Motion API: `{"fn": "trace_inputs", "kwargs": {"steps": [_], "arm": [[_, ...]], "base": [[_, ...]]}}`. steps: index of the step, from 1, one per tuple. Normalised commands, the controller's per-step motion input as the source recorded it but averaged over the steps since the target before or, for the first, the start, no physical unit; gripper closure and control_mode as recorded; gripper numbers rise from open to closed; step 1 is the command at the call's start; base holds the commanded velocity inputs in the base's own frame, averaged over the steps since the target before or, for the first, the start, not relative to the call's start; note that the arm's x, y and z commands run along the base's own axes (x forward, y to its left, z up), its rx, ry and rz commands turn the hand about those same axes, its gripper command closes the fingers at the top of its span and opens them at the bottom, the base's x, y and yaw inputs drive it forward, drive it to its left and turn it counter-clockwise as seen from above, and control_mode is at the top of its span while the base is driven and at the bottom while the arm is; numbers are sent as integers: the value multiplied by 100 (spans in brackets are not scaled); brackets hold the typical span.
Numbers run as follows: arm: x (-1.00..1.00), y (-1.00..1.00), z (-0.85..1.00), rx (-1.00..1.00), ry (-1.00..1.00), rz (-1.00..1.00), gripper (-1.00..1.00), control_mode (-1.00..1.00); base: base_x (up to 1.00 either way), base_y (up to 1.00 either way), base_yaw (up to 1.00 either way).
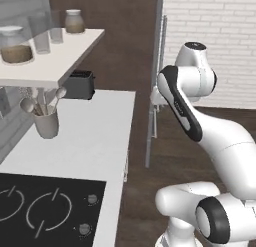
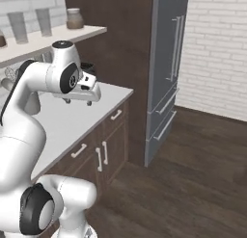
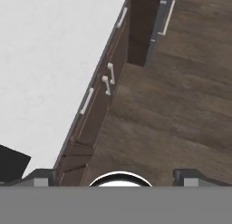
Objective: Take a straw from the drawer in front and place it inside the glass cup on the dining counter.
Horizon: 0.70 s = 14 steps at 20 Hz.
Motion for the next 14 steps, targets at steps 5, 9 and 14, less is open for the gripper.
{"fn": "trace_inputs", "kwargs": {"steps": [5,9,14], "arm": [[0,0,0,0,0,0,-100,100],[0,0,0,0,0,0,-100,100],[-3,15,0,10,0,0,-100,-100]], "base": [[-9,49,-27],[0,69,-9],[0,32,0]]}}
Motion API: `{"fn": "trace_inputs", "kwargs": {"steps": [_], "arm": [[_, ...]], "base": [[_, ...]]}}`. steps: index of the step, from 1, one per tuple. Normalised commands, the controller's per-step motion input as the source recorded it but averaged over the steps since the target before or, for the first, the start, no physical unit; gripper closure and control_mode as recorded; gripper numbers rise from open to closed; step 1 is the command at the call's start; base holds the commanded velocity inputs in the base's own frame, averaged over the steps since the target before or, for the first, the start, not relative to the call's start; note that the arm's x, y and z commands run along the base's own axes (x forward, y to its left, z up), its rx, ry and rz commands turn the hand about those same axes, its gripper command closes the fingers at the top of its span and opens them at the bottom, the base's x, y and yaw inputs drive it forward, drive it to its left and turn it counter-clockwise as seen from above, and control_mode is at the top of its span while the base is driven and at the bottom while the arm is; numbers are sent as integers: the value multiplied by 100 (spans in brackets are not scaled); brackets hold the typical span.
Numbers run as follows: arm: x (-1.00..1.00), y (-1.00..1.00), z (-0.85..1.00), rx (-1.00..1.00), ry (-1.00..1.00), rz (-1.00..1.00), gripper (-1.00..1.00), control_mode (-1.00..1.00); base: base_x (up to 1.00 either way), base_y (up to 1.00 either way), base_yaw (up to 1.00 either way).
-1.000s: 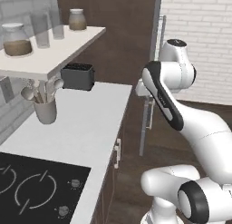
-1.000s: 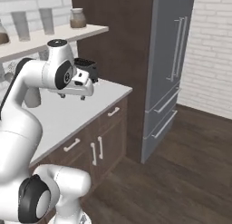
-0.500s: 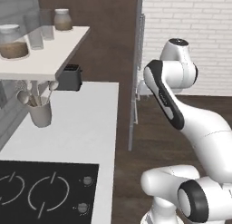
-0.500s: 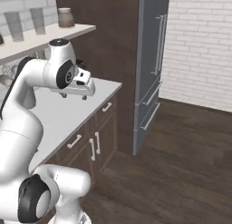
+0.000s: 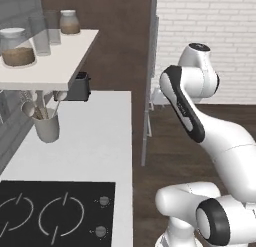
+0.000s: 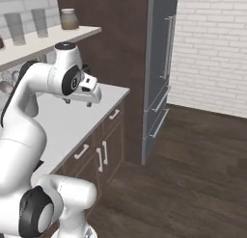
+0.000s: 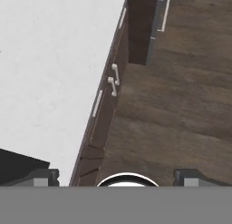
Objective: Take a straw from the drawer in front and place it inside the glass cup on the dining counter.
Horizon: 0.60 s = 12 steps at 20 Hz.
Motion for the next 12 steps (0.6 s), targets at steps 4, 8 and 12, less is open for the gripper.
{"fn": "trace_inputs", "kwargs": {"steps": [4,8,12], "arm": [[-8,-42,0,38,0,-1,-100,-100],[0,-91,-11,56,0,0,-100,-100],[0,-84,-56,52,-6,0,-100,-100]], "base": [[0,0,0],[0,0,0],[0,0,0]]}}
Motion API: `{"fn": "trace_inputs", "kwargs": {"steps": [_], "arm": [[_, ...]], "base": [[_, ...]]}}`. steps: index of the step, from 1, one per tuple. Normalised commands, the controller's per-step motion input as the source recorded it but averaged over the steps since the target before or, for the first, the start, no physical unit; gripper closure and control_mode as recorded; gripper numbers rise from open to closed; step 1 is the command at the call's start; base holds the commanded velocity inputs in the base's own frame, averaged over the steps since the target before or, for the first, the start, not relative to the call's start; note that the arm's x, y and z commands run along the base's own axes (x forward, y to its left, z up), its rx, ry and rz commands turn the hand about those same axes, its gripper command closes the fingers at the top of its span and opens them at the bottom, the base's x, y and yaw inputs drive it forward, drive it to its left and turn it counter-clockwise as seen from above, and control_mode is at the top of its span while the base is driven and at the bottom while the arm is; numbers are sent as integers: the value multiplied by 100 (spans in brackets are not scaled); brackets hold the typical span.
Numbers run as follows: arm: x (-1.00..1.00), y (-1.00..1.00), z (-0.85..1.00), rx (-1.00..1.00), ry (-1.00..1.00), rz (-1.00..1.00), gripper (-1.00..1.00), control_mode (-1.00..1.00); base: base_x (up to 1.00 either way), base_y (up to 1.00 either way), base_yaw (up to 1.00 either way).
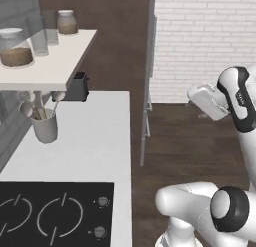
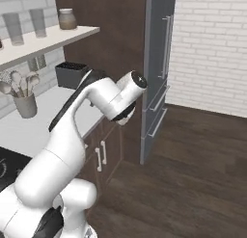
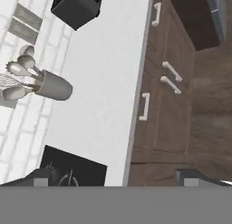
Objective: Take a straw from the drawer in front and place it inside the glass cup on the dining counter.
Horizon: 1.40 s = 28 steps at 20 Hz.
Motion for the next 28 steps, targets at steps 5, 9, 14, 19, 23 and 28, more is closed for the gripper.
{"fn": "trace_inputs", "kwargs": {"steps": [5,9,14,19,23,28], "arm": [[12,-30,-89,38,-2,5,-100,-100],[28,-1,-98,29,0,8,-100,-100],[32,22,-94,26,0,6,-100,-100],[4,39,-80,16,-4,1,-100,-100],[0,35,-72,13,-2,0,-100,-100],[6,40,-56,7,-1,7,-100,-100]], "base": [[0,0,0],[0,0,0],[0,0,0],[0,0,0],[0,0,0],[0,0,0]]}}
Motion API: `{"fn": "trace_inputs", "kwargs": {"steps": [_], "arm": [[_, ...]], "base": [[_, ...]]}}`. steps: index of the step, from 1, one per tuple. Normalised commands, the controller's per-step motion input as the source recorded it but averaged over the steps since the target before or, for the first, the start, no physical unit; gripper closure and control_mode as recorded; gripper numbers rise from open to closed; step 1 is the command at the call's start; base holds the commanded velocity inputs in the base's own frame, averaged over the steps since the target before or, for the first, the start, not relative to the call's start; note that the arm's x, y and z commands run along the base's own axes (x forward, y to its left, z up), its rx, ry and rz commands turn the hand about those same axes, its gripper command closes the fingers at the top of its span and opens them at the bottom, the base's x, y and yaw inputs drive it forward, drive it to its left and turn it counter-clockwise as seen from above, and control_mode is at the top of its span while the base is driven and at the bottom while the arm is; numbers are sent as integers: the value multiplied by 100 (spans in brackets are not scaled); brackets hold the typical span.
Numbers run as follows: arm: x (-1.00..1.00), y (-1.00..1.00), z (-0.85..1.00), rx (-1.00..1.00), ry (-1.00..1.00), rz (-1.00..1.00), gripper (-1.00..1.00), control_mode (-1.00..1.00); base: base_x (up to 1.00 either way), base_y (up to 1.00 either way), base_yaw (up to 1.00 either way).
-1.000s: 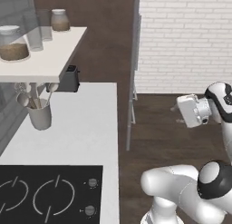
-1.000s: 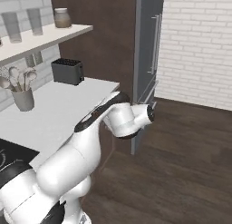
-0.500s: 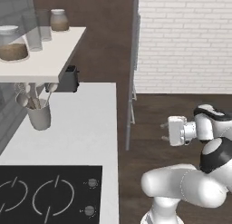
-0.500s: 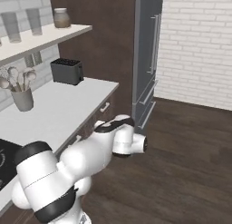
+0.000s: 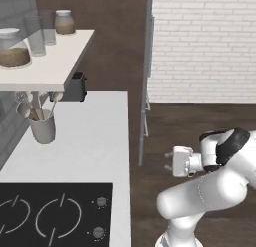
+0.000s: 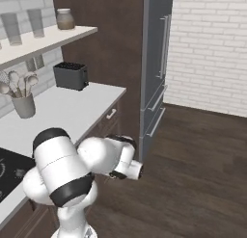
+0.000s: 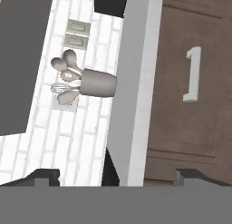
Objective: Take a straw from the drawer in front and place it inside the glass cup on the dining counter.
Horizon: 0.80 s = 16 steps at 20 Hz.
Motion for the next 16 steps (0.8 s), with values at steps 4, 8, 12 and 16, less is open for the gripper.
{"fn": "trace_inputs", "kwargs": {"steps": [4,8,12,16], "arm": [[19,49,-36,1,-5,6,-100,-100],[34,31,-27,0,-3,3,-100,-100],[44,31,-38,0,0,1,-100,-100],[44,35,-36,0,-1,0,-100,-100]], "base": [[0,0,0],[0,0,0],[0,0,0],[0,0,0]]}}
